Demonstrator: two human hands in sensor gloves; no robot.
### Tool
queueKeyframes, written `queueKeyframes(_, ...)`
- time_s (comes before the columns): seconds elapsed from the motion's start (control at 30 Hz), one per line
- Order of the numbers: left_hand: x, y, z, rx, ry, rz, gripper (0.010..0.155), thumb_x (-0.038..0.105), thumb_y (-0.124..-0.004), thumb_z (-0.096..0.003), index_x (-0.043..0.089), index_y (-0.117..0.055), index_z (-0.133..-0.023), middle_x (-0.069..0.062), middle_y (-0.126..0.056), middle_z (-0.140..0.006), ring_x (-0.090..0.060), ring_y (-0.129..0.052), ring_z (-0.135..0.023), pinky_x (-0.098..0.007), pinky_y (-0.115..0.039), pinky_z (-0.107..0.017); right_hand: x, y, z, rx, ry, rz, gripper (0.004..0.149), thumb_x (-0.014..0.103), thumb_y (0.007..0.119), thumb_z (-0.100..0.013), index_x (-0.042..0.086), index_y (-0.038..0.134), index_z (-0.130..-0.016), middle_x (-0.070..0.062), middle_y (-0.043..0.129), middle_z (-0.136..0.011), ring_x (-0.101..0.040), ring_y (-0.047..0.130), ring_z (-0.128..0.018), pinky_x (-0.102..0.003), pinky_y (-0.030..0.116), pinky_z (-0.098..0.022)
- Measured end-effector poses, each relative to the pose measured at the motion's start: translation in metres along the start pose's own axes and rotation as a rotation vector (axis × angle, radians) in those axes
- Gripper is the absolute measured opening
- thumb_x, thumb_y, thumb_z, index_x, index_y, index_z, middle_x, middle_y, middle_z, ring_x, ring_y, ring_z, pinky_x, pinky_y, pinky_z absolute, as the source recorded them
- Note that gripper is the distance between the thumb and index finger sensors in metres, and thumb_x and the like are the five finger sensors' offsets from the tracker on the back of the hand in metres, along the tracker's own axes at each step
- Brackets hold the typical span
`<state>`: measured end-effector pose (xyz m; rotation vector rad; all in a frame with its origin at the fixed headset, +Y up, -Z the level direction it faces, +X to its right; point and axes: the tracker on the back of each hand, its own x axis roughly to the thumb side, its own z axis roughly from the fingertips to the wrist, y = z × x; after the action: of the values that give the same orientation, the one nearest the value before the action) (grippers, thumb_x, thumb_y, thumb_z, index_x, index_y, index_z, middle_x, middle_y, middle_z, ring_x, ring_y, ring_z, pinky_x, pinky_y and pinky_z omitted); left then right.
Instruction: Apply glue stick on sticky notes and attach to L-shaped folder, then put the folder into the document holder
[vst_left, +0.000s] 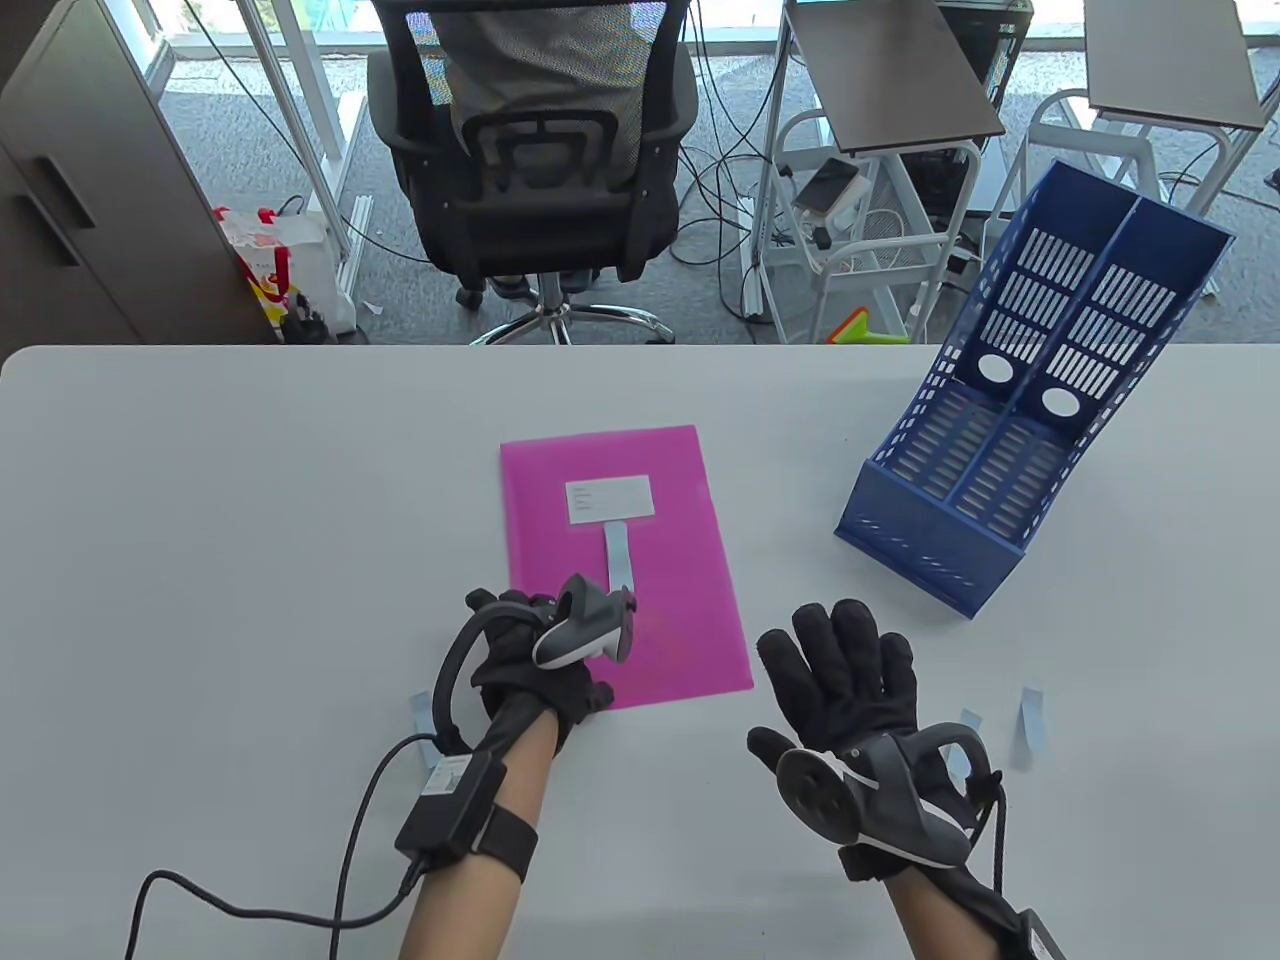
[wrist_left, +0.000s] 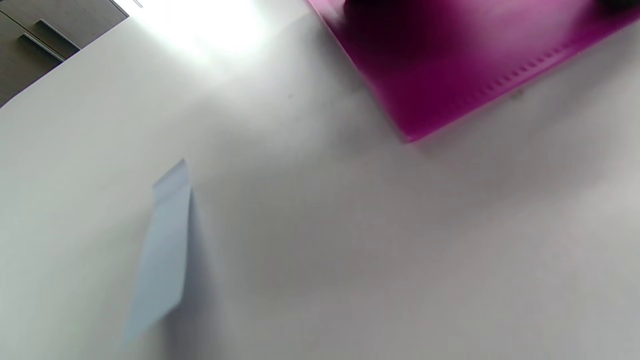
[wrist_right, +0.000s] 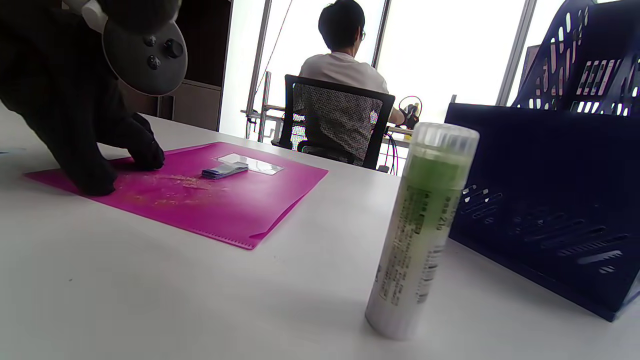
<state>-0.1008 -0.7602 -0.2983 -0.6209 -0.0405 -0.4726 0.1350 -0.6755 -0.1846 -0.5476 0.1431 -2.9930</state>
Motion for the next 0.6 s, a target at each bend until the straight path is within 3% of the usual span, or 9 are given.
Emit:
queueKeyframes(0.27,0.010,-0.037,0.054,0.004,-0.102,-0.031,0.089,0.072,-0.063,-0.0425,0.028,-0.030,-0.112,-0.001,-0.032,-0.123,-0.028,-0.039,-0.120,-0.064,-0.028,-0.084,-0.009,-0.011,-0.005,-0.008,0.102,-0.070,0.081,0.056,0.062,-0.059,0.018,0.021,-0.116,-0.019,0.016,-0.122,-0.055,0.014,-0.108,-0.071,0.023,-0.073)
queueKeyframes(0.43,0.003,-0.045,0.062,-0.016,-0.169,0.049,0.088,0.070,-0.065,-0.0439,0.027,-0.029,-0.111,-0.003,-0.031,-0.121,-0.030,-0.042,-0.117,-0.056,-0.043,-0.084,-0.025,-0.021,-0.012,-0.045,0.211,-0.165,0.083,0.056,0.066,-0.058,0.013,0.026,-0.117,-0.020,0.021,-0.122,-0.056,0.019,-0.108,-0.072,0.026,-0.073)
queueKeyframes(0.6,-0.008,-0.048,0.062,0.019,-0.242,0.149,0.086,0.070,-0.066,-0.0437,0.027,-0.034,-0.111,-0.003,-0.034,-0.121,-0.031,-0.044,-0.115,-0.057,-0.042,-0.084,-0.034,0.003,-0.016,-0.017,0.282,-0.121,0.083,0.054,0.069,-0.057,0.011,0.031,-0.117,-0.022,0.026,-0.121,-0.056,0.024,-0.107,-0.071,0.031,-0.073)
